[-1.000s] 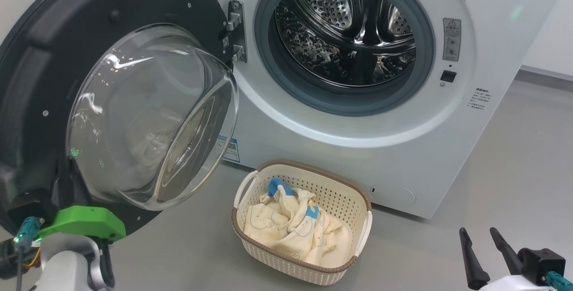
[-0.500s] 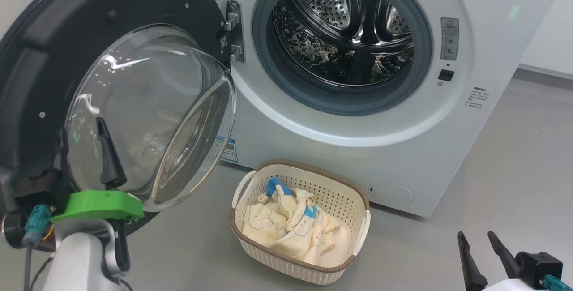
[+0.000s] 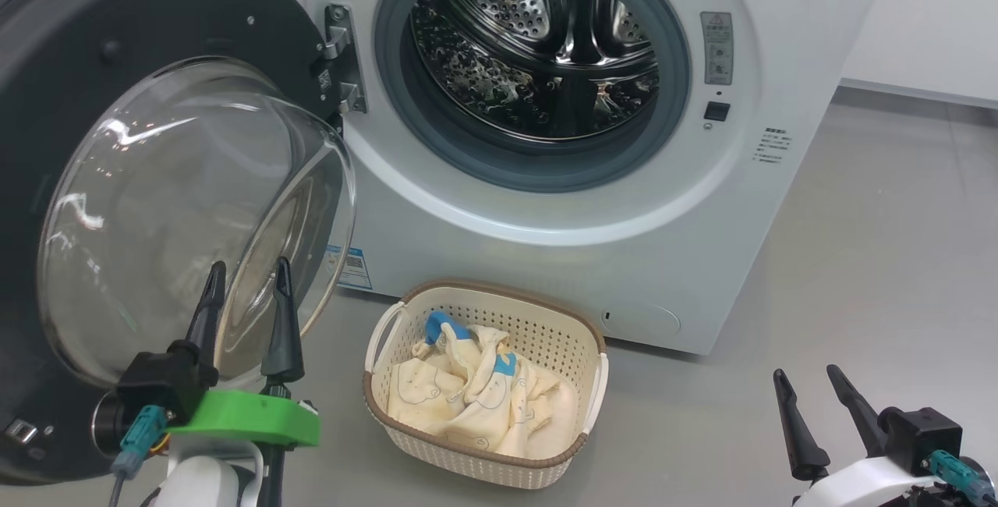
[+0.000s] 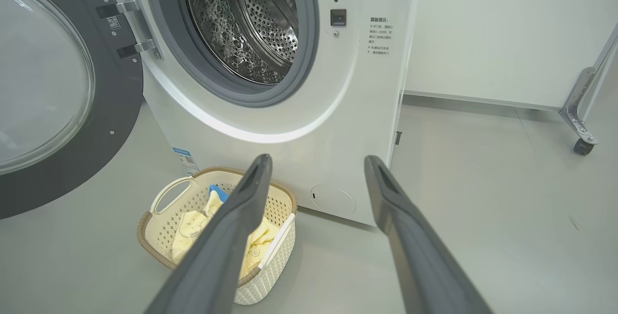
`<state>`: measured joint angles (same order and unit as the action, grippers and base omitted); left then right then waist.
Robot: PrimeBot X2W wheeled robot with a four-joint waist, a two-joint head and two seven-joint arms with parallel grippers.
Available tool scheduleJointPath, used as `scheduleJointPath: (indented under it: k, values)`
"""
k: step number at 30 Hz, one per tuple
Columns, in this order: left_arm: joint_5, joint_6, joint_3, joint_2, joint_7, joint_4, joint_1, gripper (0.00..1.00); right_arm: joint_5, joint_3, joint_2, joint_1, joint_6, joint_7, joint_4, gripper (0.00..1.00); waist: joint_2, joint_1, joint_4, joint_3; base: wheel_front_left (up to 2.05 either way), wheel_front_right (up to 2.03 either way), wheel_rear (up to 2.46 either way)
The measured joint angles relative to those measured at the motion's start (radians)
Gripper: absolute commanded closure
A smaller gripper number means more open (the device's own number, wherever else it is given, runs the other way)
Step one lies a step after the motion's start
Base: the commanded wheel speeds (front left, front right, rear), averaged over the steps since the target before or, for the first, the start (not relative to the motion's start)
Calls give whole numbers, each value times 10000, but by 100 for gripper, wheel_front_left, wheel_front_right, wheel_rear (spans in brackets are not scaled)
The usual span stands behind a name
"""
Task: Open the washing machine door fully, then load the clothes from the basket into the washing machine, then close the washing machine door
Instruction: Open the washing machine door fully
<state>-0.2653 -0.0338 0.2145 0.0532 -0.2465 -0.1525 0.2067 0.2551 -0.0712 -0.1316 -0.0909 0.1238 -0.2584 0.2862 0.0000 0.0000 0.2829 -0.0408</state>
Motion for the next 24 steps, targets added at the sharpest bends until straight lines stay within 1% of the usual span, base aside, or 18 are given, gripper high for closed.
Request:
scheduleJointPath:
  k: [6,15,24]
  values:
    - [-127,-161,215,-12,100,-79,-466,0,-2,-96,-63,55,0,0,-148,0,0,0,-536,93,0,0,0]
    - [-360,-167,257,-23,94,-499,-1127,0,-2,-58,-127,132,0,0,-198,0,0,0,-1289,164,0,0,0]
    - [-355,-161,267,-25,82,-744,-1395,0,-2,115,-341,130,0,0,-366,0,0,0,-1651,197,0,0,0]
